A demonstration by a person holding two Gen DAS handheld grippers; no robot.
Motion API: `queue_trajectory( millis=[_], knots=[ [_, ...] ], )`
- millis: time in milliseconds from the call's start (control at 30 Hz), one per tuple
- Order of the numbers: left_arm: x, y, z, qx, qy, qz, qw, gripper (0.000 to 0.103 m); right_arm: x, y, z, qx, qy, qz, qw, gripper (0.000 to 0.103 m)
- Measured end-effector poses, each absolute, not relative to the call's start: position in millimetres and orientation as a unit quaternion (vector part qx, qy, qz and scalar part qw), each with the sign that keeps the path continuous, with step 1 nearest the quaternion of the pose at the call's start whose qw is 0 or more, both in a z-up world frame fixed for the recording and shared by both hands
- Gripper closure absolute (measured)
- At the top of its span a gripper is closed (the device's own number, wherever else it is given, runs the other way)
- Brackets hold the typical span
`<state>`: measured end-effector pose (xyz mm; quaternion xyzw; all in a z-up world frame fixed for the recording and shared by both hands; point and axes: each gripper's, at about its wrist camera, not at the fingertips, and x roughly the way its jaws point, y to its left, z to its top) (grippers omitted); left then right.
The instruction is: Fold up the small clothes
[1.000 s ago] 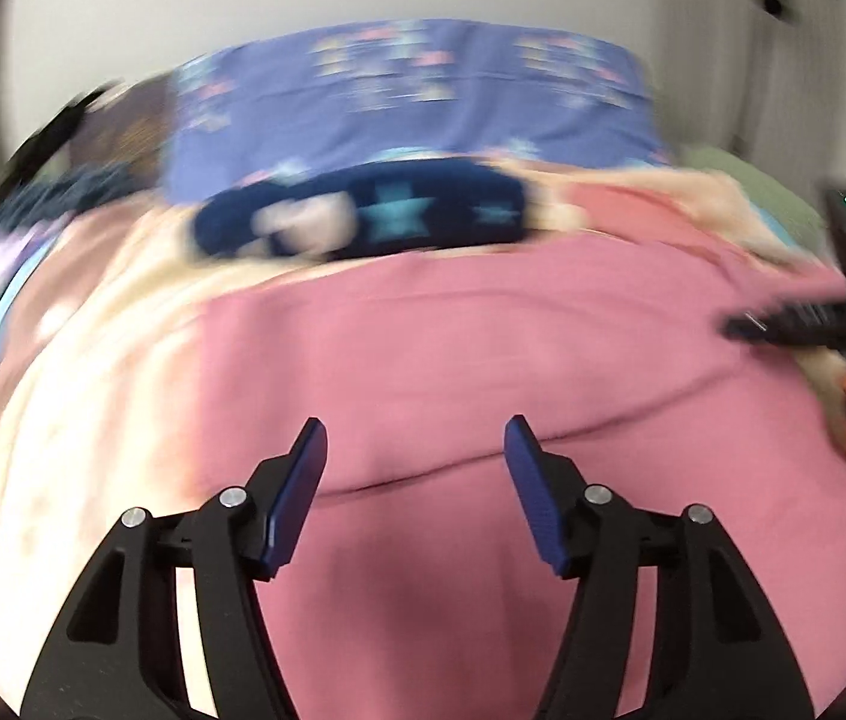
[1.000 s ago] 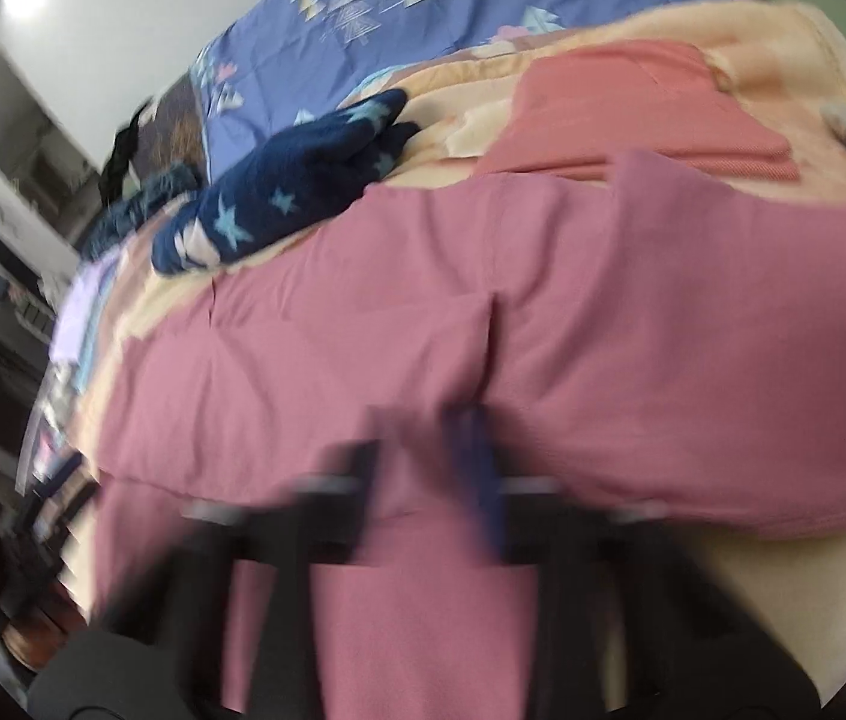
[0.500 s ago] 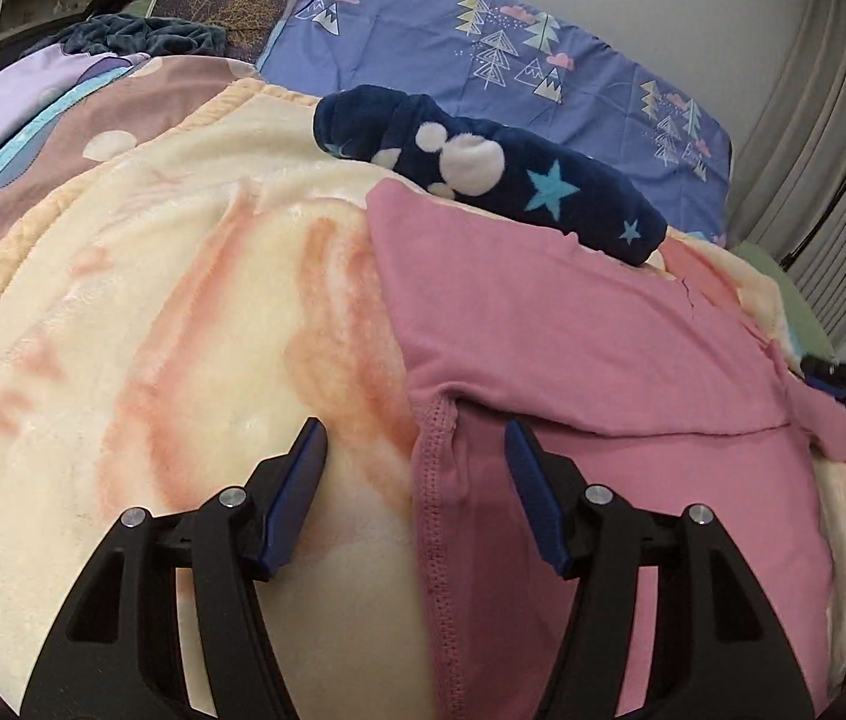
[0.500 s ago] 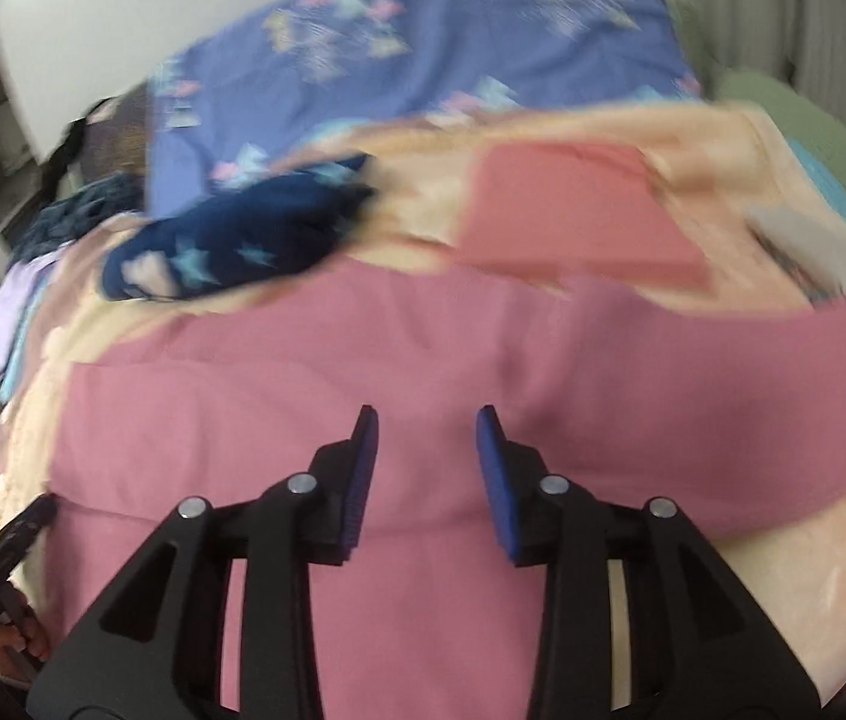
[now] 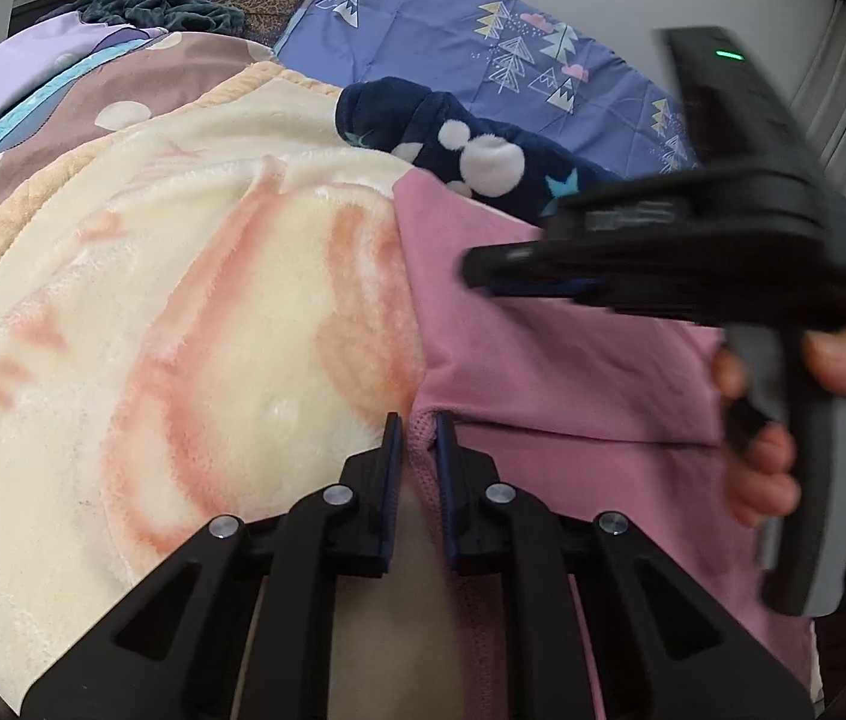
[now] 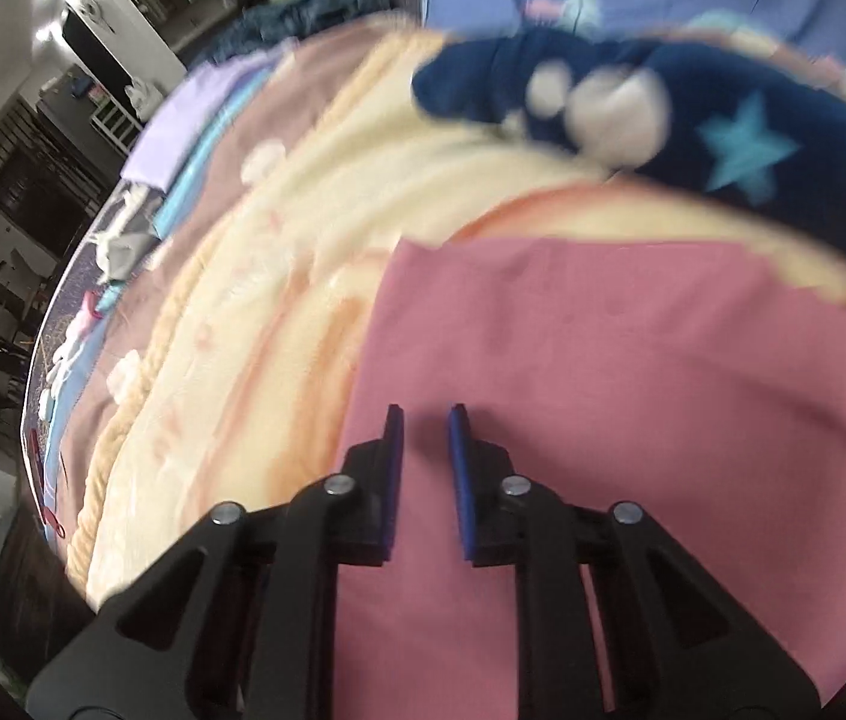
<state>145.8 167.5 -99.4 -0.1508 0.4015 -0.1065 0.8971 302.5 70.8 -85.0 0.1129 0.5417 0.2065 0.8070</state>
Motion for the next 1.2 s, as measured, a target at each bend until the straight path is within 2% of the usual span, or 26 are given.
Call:
queue_trajectory(
  millis=[100, 233, 333, 400, 533, 633, 667, 733, 800, 900, 1000, 1133, 1200],
  knots=[
    [144.9, 171.9, -102.5, -0.152, 0.408, -0.091, 0.896, 0.091, 315.6, 86.1, -108.4, 0.145, 0.541, 0.211, 0.801, 0.094],
    [143.6, 173.6, -102.6, -0.155, 0.409, -0.093, 0.895, 0.091, 313.8, 78.5, -99.7, 0.153, 0.528, 0.218, 0.806, 0.1],
    [142.0, 176.9, -101.5, -0.164, 0.404, -0.099, 0.894, 0.09, 290.1, 56.8, -68.8, 0.136, 0.493, 0.203, 0.835, 0.091],
    [140.3, 182.0, -99.2, -0.177, 0.399, -0.106, 0.893, 0.09, 261.9, 37.2, -53.8, 0.12, 0.472, 0.207, 0.849, 0.091],
    [122.4, 189.0, -72.9, -0.184, 0.337, -0.128, 0.915, 0.093, 201.0, -20.3, -57.3, 0.106, 0.459, 0.155, 0.868, 0.09],
    [113.5, 180.7, -53.0, -0.196, 0.29, -0.18, 0.919, 0.093, 177.6, -85.0, -80.6, 0.13, 0.467, 0.049, 0.873, 0.089],
    [116.7, 173.9, -54.8, -0.194, 0.296, -0.184, 0.917, 0.092, 177.1, -97.9, -92.6, 0.151, 0.476, 0.035, 0.866, 0.092],
    [131.7, 153.9, -78.0, -0.167, 0.349, -0.162, 0.908, 0.081, 176.3, -120.4, -117.5, 0.208, 0.461, 0.066, 0.86, 0.093],
    [151.2, 139.2, -111.6, -0.144, 0.426, -0.143, 0.882, 0.081, 174.5, -126.0, -117.2, 0.221, 0.46, 0.071, 0.857, 0.093],
    [147.5, 144.5, -102.0, -0.148, 0.411, -0.137, 0.889, 0.081, 166.6, -121.6, -106.0, 0.188, 0.462, 0.065, 0.864, 0.093],
    [144.1, 148.3, -98.0, -0.156, 0.404, -0.138, 0.891, 0.081, 144.5, -142.4, -89.0, 0.244, 0.457, 0.083, 0.851, 0.079],
    [137.2, 138.1, -62.0, -0.136, 0.378, -0.149, 0.904, 0.08, 83.8, -226.3, -49.5, 0.28, 0.383, 0.051, 0.879, 0.074],
    [137.4, 120.2, -40.3, -0.116, 0.362, -0.174, 0.909, 0.073, 54.1, -275.4, -36.0, 0.287, 0.343, 0.004, 0.894, 0.071]
  ],
)
